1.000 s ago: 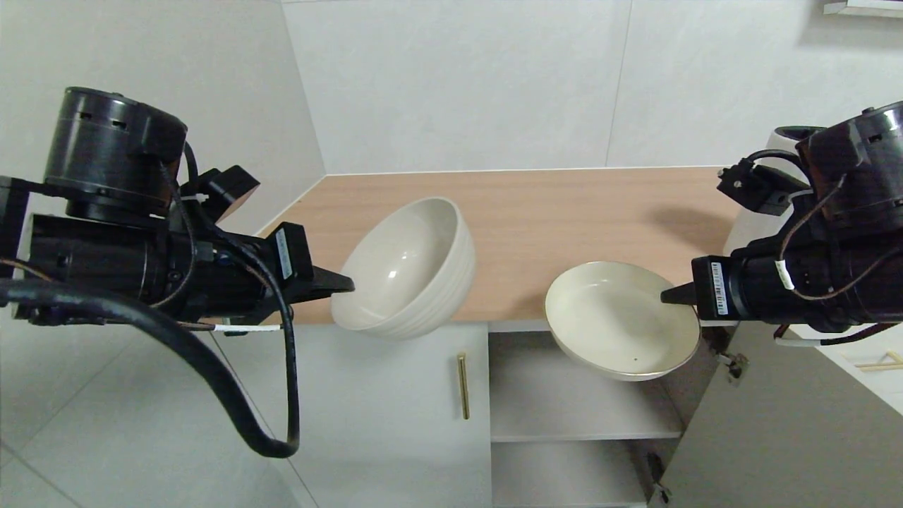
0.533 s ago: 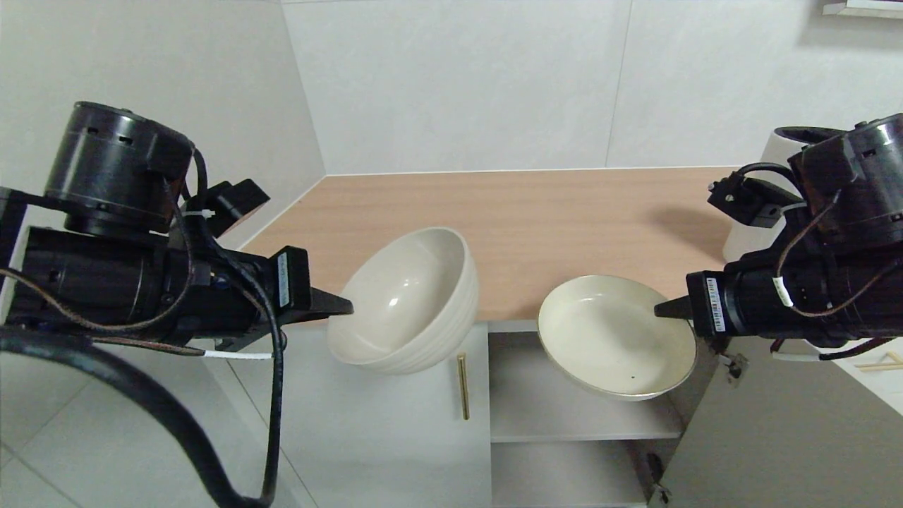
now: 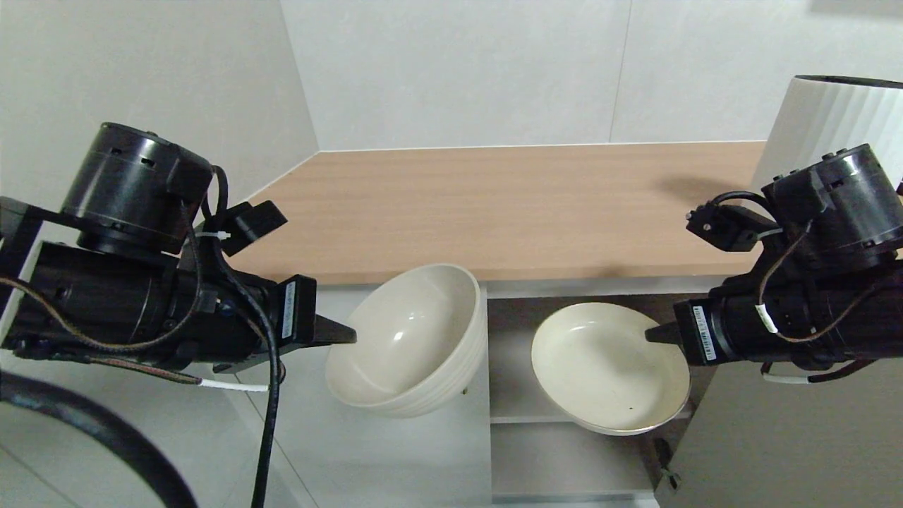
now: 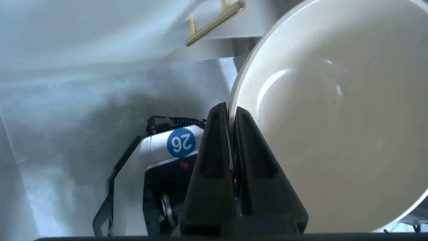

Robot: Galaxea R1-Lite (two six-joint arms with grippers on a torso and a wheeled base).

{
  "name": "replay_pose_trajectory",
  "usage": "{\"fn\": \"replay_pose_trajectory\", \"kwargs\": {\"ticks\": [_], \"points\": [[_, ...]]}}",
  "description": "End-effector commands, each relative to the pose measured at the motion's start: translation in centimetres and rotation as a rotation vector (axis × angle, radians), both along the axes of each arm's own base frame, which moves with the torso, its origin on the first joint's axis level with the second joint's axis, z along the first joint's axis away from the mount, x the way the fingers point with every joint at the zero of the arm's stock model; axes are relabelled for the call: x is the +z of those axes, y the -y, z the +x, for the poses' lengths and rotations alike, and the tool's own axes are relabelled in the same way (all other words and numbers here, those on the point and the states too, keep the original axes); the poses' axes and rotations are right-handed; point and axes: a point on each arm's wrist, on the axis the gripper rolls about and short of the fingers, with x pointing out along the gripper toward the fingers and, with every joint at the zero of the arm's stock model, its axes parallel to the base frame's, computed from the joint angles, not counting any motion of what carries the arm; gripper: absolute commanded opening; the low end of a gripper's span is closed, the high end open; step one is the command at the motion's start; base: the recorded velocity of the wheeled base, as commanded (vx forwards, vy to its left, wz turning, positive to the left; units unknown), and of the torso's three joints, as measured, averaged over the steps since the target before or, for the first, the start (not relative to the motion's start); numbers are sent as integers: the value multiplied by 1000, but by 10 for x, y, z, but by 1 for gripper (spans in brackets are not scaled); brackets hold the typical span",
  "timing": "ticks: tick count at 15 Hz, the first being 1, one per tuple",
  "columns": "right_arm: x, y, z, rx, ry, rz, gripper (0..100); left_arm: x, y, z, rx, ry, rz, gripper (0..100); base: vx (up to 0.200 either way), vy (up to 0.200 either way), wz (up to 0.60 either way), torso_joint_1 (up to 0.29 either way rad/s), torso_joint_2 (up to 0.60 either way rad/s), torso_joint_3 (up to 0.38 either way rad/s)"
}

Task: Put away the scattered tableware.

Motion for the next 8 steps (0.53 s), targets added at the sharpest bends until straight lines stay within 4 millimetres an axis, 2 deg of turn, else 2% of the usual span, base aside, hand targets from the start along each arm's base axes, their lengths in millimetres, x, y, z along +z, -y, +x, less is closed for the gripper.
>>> {"fn": "replay_pose_trajectory", "kwargs": {"ticks": [1,6,8], "points": [[-3,-2,1,3,-10,-6,0,-1,0,0,0,-2,0,0,0,0,0,-149,442,305],[-8,-4,4,5,-25,-17,0,-1,0,0,1,-3,2,0,0,0,0,-111,434,313],[-8,-4,4,4,-27,-17,0,-1,0,0,1,-3,2,0,0,0,0,-32,168,105]]}}
